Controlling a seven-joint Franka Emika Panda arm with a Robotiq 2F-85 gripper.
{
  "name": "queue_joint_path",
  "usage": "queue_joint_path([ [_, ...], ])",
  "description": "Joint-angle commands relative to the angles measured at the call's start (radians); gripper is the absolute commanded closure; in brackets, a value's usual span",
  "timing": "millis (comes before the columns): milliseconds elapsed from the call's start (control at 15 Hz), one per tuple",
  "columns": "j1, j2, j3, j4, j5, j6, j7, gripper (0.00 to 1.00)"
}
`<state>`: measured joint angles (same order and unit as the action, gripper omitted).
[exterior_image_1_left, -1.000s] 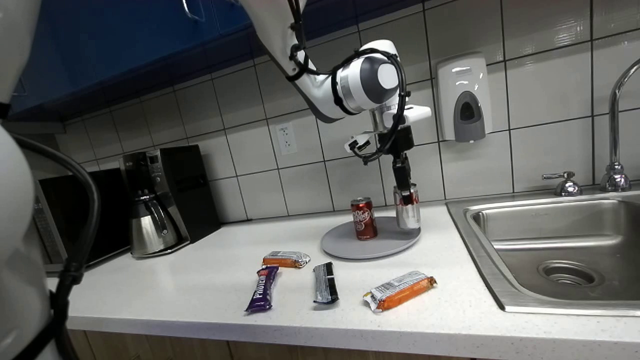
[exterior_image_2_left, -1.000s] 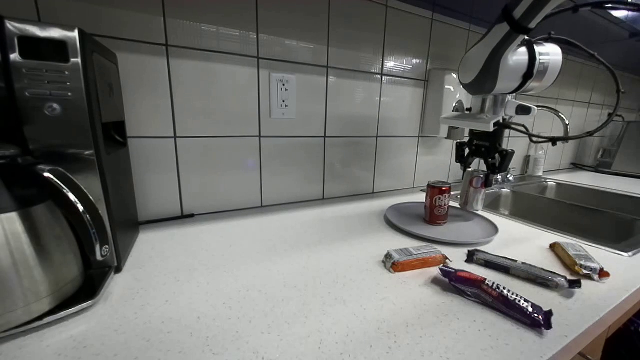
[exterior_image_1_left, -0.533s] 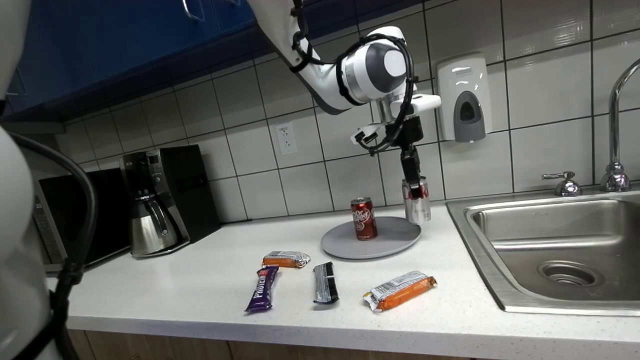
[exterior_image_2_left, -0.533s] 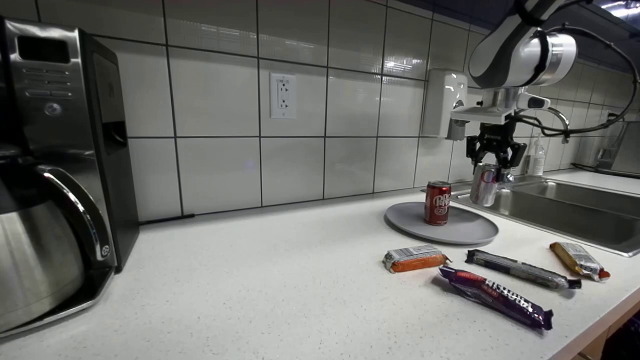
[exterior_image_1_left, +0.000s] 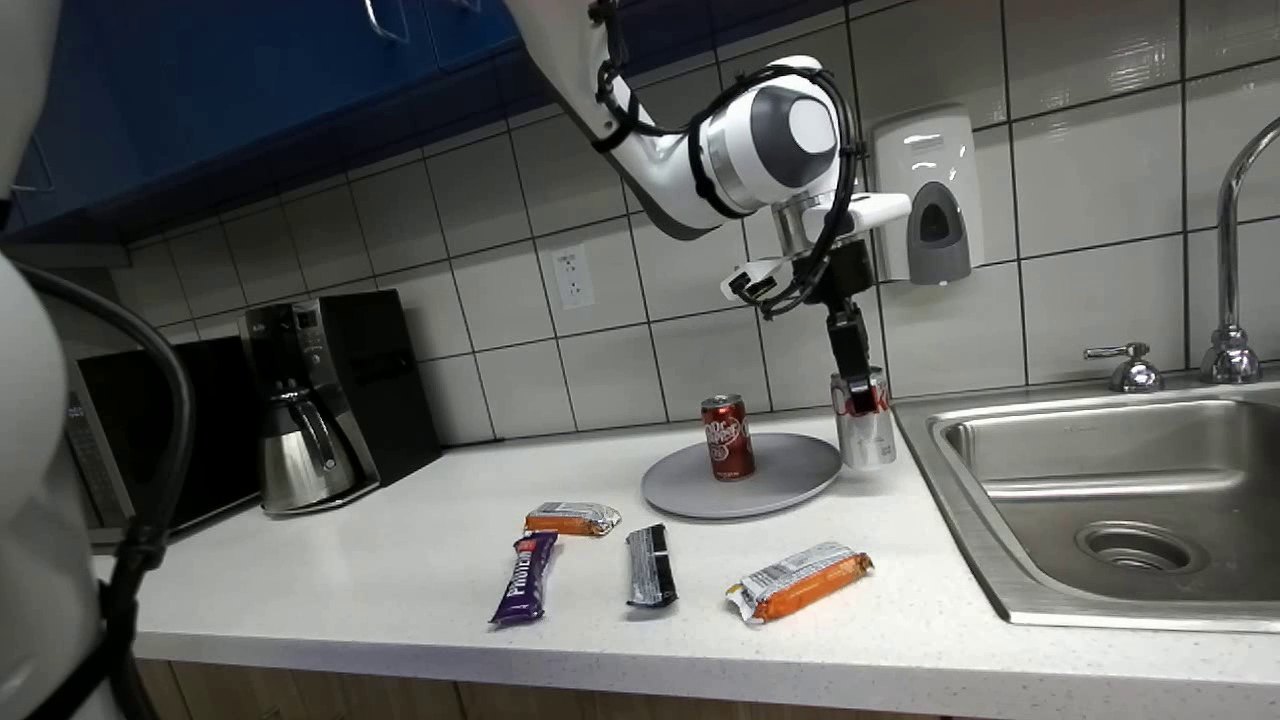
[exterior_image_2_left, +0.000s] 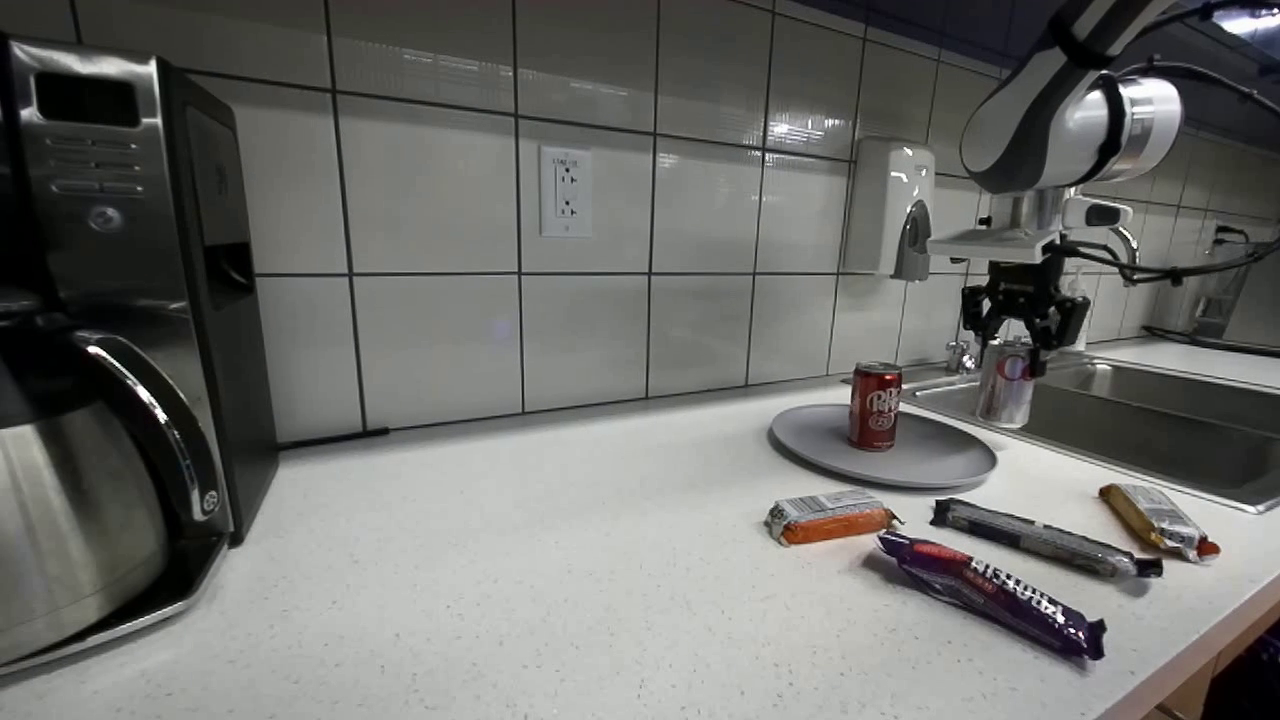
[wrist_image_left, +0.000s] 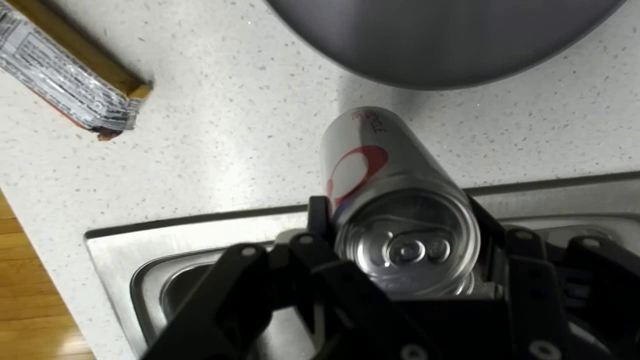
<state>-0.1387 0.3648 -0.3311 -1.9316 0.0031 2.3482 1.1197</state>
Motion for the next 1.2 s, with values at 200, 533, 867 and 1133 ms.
queue_joint_path([
  [200,-0.001,-0.028,-0.008,-0.047,-0.046,-0.011,0.021,0.61],
  [533,-0.010,-0.027,0.002,-0.060,-0.018,-0.005,0.010,0.61],
  [867,-0.012,-0.019,0.002,-0.069,-0.014,0.005,0.008,0.61],
  [1133,-0.009,-0.011,-0.003,-0.076,-0.024,0.015,0.016,0.61],
])
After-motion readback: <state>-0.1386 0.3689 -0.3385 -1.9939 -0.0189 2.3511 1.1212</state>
